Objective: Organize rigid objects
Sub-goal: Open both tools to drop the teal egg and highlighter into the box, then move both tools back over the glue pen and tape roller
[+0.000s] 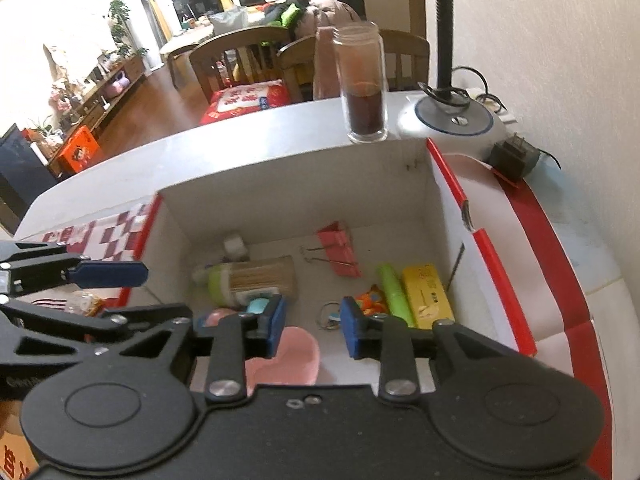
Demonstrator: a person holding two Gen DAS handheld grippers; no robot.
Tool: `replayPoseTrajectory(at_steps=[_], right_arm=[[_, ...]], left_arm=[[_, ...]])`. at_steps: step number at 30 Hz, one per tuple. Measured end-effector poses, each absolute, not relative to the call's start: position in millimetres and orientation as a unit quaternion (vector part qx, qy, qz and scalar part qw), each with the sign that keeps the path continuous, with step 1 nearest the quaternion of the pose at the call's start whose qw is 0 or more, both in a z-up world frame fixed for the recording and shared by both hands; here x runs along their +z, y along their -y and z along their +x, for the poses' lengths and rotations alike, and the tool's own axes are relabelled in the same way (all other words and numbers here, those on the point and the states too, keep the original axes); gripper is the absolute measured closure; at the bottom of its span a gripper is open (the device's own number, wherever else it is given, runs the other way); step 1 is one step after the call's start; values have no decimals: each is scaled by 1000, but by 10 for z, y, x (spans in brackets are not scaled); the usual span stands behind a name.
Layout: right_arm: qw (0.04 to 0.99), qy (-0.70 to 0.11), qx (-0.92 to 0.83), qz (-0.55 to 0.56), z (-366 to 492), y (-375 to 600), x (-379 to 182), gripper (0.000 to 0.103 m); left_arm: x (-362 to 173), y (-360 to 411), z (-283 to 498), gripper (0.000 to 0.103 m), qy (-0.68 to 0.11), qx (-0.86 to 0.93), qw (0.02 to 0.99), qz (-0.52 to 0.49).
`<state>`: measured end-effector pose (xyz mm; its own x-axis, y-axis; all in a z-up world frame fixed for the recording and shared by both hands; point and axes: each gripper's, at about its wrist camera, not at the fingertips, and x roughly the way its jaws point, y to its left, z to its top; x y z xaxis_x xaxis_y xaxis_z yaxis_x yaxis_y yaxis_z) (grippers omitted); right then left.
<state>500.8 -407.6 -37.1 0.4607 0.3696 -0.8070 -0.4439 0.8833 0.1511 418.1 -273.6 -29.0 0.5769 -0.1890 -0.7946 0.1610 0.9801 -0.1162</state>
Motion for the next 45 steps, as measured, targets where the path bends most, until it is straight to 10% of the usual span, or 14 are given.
replayPoseTrajectory(at_steps=[23, 45], right_arm=[[856, -424, 294, -45, 4156, 3136, 7, 33], [845, -399, 344, -96, 3456, 1708, -386, 0]], left_arm=[[157, 1239, 2955, 48, -363, -61, 926, -78], [-346, -481, 2346, 20, -339, 68, 933, -104]])
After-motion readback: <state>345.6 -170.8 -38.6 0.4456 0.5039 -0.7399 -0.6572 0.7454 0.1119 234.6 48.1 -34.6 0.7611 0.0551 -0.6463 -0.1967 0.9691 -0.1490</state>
